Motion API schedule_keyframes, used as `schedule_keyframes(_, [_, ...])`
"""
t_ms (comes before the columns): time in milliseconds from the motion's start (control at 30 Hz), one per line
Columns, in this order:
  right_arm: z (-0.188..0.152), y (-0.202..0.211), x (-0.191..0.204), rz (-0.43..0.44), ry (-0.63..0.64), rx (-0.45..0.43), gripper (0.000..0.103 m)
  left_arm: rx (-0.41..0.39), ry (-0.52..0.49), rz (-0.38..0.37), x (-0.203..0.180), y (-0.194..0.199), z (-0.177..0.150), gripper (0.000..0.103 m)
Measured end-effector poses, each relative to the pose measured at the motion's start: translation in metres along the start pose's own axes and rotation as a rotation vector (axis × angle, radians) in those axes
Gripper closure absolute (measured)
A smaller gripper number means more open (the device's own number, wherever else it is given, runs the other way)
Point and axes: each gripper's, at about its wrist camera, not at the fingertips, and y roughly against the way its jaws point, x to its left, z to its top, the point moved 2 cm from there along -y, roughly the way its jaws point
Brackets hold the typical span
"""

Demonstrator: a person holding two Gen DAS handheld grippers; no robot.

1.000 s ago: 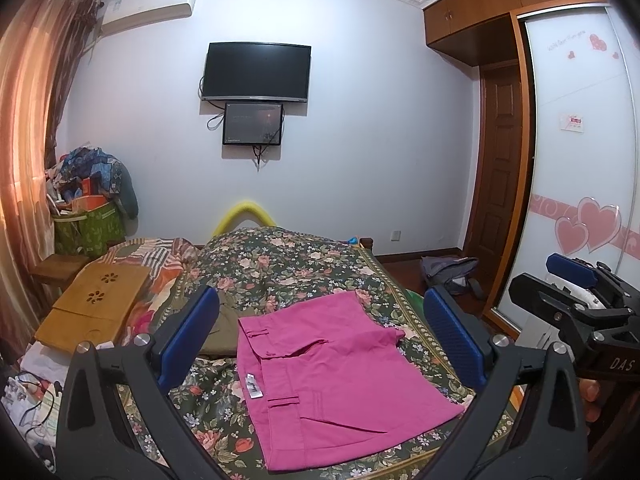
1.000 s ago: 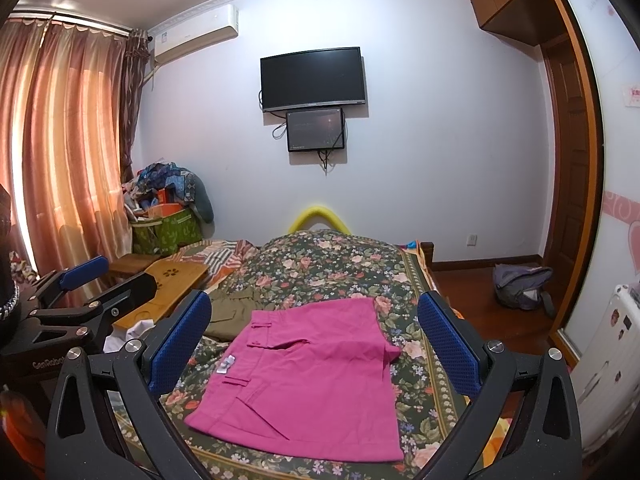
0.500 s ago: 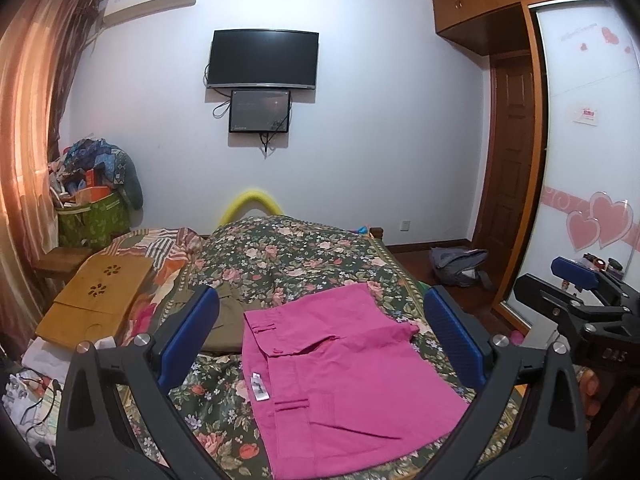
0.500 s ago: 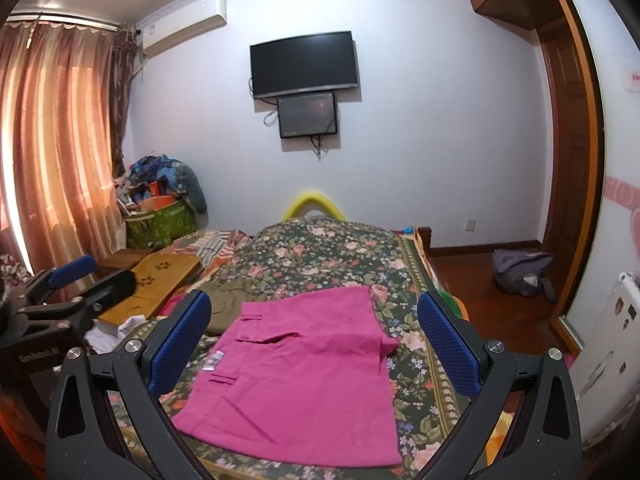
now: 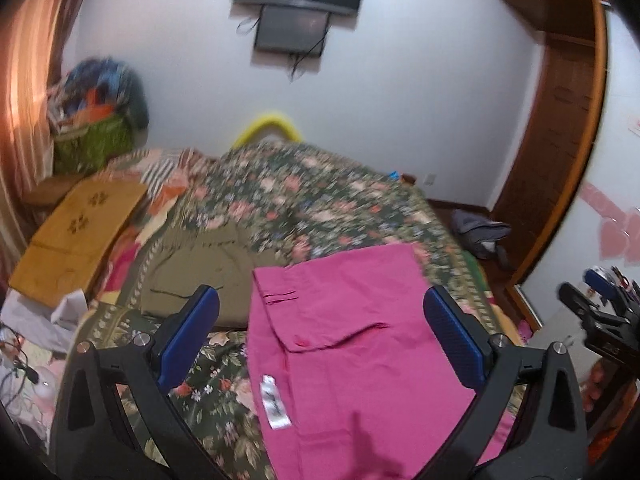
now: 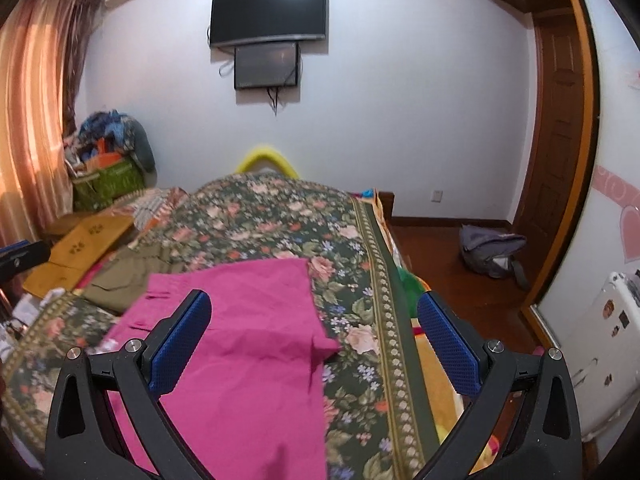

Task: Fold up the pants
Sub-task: 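Lower both grippers onto the pink trousers' waistband and close them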

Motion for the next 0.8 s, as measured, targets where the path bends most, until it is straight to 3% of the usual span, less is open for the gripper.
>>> schedule_keyframes(300, [-0.015,-0.084,-0.011,0.023,0.057,0.162,0.000,0.152,0.012,0.080,0.050,-0.115,-0.004,0.000])
schedule_keyframes(500, [-0.018,-0.143,-0.015,0.102,0.021,0.253,0.001,0.235,-0.012,0.121,0.070,-0.185,-0.006,0.000])
schedule_keyframes(633, [-0.011,-0.181,-0.019,0.164,0.007,0.287,0.002,0.310,-0.023,0.106,0.079,-0.222,-0.008,0.015])
schedule_keyframes(800, [0.000,-0.224,-0.015,0.242,-0.005,0.332,0.019,0.319,-0.034,0.085,0.086,-0.243,-0.002,0.015])
